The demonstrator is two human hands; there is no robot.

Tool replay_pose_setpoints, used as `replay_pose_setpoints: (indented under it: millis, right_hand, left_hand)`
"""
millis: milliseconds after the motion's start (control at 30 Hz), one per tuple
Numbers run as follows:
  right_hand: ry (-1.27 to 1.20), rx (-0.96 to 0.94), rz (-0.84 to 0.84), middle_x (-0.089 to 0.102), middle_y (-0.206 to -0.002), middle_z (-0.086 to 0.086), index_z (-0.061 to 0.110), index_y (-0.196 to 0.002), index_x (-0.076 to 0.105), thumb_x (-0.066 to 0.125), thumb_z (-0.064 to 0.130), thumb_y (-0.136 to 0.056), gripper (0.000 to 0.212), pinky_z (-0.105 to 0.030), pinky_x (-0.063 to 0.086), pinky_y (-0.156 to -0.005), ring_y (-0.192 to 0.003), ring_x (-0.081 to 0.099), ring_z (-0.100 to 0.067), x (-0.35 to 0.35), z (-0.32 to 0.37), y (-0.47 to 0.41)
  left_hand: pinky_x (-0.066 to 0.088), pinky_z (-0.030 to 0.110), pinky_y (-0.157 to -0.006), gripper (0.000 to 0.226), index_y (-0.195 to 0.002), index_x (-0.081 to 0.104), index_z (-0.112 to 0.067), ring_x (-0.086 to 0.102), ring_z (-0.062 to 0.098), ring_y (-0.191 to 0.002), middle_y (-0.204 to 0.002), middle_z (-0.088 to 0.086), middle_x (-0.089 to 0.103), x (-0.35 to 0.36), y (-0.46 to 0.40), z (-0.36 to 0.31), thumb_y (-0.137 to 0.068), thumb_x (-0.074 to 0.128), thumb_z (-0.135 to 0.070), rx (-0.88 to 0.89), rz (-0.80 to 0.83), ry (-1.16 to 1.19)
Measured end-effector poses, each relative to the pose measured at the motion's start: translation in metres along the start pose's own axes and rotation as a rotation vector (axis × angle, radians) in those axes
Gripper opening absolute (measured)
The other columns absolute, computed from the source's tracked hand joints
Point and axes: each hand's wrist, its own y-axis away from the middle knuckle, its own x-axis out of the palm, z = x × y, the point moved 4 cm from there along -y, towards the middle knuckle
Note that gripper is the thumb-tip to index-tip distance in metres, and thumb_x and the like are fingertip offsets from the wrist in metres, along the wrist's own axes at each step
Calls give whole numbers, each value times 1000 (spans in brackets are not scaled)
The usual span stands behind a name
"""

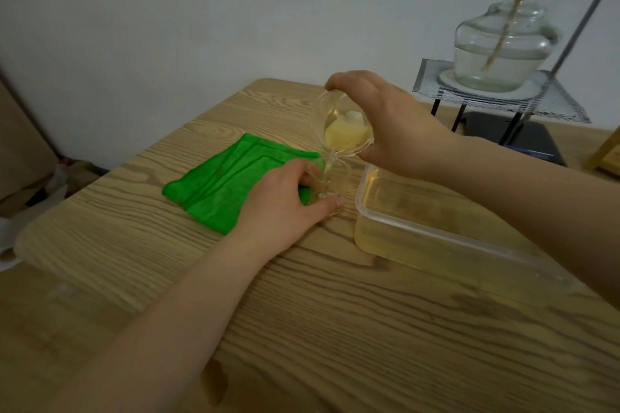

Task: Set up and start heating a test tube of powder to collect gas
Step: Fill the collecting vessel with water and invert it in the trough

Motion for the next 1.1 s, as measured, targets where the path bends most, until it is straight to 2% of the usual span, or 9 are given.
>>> replay_pose_setpoints:
  millis: [167, 333, 733, 1100]
  right_hand:
    - [12, 7, 5, 45, -137, -5, 17, -136, 39, 72, 2, -69, 76, -48, 49, -85, -116, 52, -28, 0, -1, 0]
    - [22, 21, 10, 42, -140, -5, 18, -138, 38, 69, -5, -68, 80, -45, 49, -86, -117, 51, -26, -2, -1, 1]
    - [30, -3, -3, 44, -139, -5, 18, -137, 38, 67, -6, -67, 79, -49, 50, -81, -116, 52, -29, -3, -1, 0]
    - [30, 1, 9, 43, -139, -5, 17, -137, 38, 64, -9, -68, 79, -44, 50, -81, -116, 51, -27, -4, 3, 2]
  left_hand:
    - [41, 25, -81, 56, -116, 54, -27, 52, 6, -100, -109, -11, 57, -1, 0, 1, -72, 68, -58, -3, 4, 5]
    - [40, 25, -81, 56, -116, 54, -27, 52, 5, -99, -106, -13, 55, 0, 0, 0, -71, 69, -57, -8, 6, 8]
    - [36, 22, -78, 56, -117, 54, -28, 47, 2, -96, -103, -15, 52, -1, 0, -1, -72, 69, -57, 1, 4, 6]
    - [35, 23, -78, 61, -122, 53, -26, 46, 2, -97, -104, -15, 50, -1, 1, -2, -72, 69, -57, -4, 2, -10]
